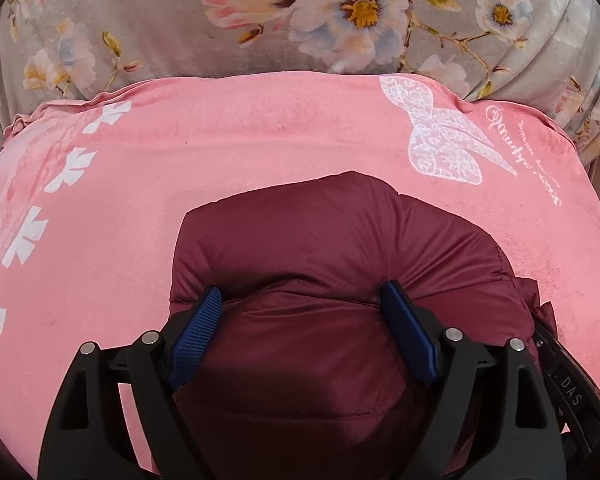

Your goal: Fold large clothes

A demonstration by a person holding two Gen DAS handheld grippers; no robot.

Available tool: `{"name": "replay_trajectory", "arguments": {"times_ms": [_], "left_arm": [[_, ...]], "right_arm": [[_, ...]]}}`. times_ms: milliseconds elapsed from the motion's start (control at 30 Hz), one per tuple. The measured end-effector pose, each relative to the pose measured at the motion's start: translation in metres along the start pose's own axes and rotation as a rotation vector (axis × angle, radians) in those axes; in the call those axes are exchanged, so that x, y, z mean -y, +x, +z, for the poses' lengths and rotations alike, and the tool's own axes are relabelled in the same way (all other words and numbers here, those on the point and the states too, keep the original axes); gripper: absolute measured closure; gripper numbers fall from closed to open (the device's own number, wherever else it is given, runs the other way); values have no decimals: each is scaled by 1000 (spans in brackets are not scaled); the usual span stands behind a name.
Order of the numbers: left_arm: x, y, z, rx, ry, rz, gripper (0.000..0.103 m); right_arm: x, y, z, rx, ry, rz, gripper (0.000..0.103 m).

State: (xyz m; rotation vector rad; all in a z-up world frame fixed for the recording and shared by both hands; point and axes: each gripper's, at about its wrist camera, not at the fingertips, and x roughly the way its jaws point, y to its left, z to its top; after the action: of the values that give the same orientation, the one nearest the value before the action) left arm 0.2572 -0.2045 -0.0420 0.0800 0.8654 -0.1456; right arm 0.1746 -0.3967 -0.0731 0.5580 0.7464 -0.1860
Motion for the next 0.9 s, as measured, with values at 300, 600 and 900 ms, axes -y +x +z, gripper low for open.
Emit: {"name": "replay_trajectory", "arguments": {"times_ms": [300, 600, 900], "left_arm": [[1, 2, 1, -16, 20, 6, 22], [-37, -84, -23, -76, 90, -101, 21], [-38, -129, -74, -58, 159, -67, 20]], "right_arm": [[-3, -5, 13, -83, -64, -8, 95], [22, -125, -30, -101, -143, 27, 66], [21, -142, -94, -139, -138, 25, 64]]}}
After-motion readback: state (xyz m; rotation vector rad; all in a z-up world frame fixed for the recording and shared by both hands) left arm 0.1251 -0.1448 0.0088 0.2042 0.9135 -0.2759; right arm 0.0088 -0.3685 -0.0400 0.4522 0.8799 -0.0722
